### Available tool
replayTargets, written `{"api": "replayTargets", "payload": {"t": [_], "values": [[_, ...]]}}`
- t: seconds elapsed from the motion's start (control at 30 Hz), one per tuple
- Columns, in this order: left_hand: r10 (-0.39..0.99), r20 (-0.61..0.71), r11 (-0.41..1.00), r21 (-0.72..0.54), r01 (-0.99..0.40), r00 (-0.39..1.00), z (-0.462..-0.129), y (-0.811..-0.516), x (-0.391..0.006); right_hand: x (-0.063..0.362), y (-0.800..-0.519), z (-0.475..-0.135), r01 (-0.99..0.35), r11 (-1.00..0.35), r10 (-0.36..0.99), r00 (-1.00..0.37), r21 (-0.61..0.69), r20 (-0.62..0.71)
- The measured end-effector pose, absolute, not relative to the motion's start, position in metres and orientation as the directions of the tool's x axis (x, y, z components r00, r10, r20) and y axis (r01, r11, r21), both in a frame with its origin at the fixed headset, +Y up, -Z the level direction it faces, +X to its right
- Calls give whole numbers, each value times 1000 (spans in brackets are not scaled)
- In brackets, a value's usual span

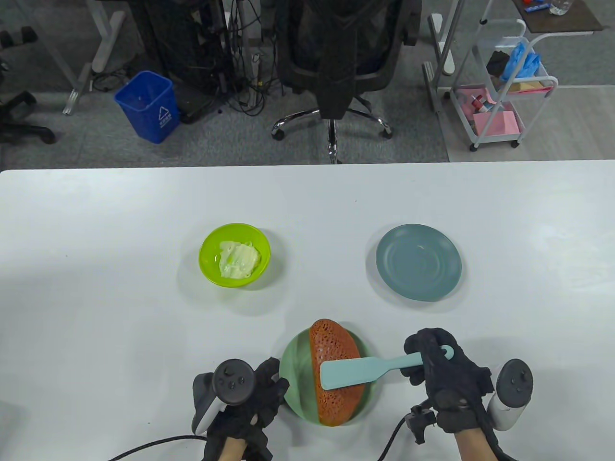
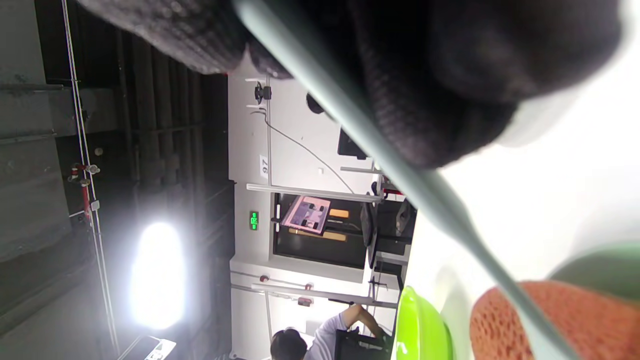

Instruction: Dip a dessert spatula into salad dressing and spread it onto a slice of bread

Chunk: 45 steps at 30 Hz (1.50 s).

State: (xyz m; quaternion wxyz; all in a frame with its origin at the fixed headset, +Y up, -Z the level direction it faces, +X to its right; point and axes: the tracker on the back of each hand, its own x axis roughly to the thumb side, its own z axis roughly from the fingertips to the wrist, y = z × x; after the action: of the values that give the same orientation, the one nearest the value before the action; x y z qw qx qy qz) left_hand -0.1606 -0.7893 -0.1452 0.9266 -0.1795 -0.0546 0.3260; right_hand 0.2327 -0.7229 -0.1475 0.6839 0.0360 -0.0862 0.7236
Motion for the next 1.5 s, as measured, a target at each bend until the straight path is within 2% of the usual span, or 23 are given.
{"api": "replayTargets", "payload": {"t": [0.23, 0.47, 0.77, 0.97, 1.03, 1.23, 1.4, 1.5], "values": [[620, -12, 728, -364, -581, 785, -145, -789, -160, 246, -715, -145, -985, -81, 976, -110, -154, 189], [620, -12, 728, -364, -580, 785, -145, -789, -160, 266, -713, -143, -972, -56, 977, -101, -229, 188], [620, -12, 728, -364, -580, 785, -145, -789, -160, 275, -715, -144, -967, -40, 980, -87, -253, 177], [620, -12, 727, -365, -581, 784, -145, -789, -160, 269, -724, -145, -957, 79, 974, 14, -279, 227], [621, -12, 726, -366, -582, 784, -145, -789, -160, 265, -728, -149, -962, 114, 968, 51, -249, 245], [622, -13, 725, -368, -583, 783, -145, -789, -160, 247, -738, -154, -982, 129, 977, 102, -138, 190], [622, -13, 725, -368, -582, 783, -145, -789, -160, 231, -740, -153, -993, 31, 980, 7, -115, 200], [622, -13, 725, -368, -583, 783, -145, -789, -160, 227, -741, -152, -990, 16, 978, -13, -139, 207]]}}
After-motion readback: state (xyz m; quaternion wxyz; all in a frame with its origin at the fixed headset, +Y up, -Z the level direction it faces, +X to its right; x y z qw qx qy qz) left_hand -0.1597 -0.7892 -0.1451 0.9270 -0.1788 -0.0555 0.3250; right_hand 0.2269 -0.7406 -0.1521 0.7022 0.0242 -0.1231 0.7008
